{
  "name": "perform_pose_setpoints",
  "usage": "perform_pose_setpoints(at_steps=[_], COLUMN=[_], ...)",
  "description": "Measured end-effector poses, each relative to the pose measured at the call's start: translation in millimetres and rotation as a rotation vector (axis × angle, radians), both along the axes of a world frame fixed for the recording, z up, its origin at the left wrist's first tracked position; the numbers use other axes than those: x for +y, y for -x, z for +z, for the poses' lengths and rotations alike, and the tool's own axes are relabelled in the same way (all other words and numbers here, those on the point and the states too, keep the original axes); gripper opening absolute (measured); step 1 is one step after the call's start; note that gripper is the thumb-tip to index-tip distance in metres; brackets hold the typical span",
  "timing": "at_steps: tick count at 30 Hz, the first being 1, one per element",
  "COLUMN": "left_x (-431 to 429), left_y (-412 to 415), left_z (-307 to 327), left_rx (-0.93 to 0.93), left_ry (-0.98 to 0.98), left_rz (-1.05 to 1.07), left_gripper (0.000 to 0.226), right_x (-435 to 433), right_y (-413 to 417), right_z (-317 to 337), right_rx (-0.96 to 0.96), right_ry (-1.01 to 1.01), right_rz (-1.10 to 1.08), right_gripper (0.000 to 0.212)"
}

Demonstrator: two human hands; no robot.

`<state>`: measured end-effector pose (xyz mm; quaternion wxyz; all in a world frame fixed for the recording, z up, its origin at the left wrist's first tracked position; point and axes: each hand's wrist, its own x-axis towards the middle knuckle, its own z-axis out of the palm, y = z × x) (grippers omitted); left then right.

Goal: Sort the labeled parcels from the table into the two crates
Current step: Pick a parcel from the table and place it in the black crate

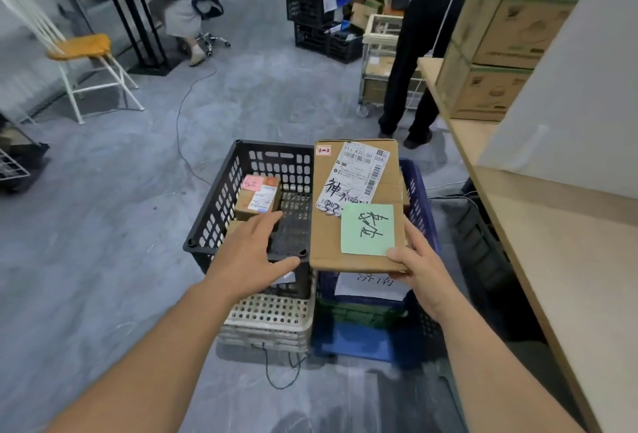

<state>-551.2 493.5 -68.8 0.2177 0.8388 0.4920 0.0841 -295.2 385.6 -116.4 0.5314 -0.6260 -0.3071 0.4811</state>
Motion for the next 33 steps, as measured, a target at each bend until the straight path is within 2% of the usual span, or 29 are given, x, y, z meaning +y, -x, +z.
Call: perform_pose_setpoints(at_steps=[6, 9, 12, 14, 16, 18, 23, 28, 31, 33], left_x=[45.4, 79.9, 122.7, 154.7, 186.0, 214.4, 266.5, 296.4, 304.1, 307.7], left_y=[28.8, 41.5, 51.8, 61.6, 73.3, 83.6, 94.2, 86.9, 79.4, 72.4], left_z=[-22.9, -34.9, -41.5, -44.9, -49.4, -57.3, -86.6, -120.3, -143.9, -158.4], left_rx=[0.015, 0.026, 0.023, 0.011, 0.011, 0.012, 0.093, 0.080, 0.059, 0.053], left_ry=[0.046, 0.066, 0.100, 0.118, 0.132, 0.152, 0.231, 0.324, 0.367, 0.413], left_rz=[0.050, 0.039, 0.028, 0.020, 0.006, -0.017, -0.097, -0.144, -0.158, -0.142], left_gripper=[0.084, 0.085, 0.085, 0.083, 0.081, 0.080, 0.080, 0.079, 0.080, 0.079], right_x=[54.0, 86.1, 121.2, 145.3, 168.6, 191.6, 233.6, 254.6, 263.8, 270.3], right_y=[13.1, 23.3, 37.6, 48.4, 62.3, 75.4, 104.3, 114.1, 114.1, 111.0], right_z=[-15.3, -27.1, -36.2, -41.4, -45.0, -52.4, -79.5, -106.7, -124.1, -134.8], right_rx=[0.022, 0.026, 0.033, 0.050, 0.056, 0.064, 0.109, 0.129, 0.134, 0.131], right_ry=[0.053, 0.107, 0.156, 0.184, 0.222, 0.258, 0.325, 0.391, 0.427, 0.442], right_rz=[0.036, 0.016, -0.015, -0.035, -0.037, -0.040, -0.077, -0.088, -0.110, -0.108], right_gripper=[0.090, 0.082, 0.061, 0.059, 0.064, 0.079, 0.075, 0.098, 0.096, 0.085])
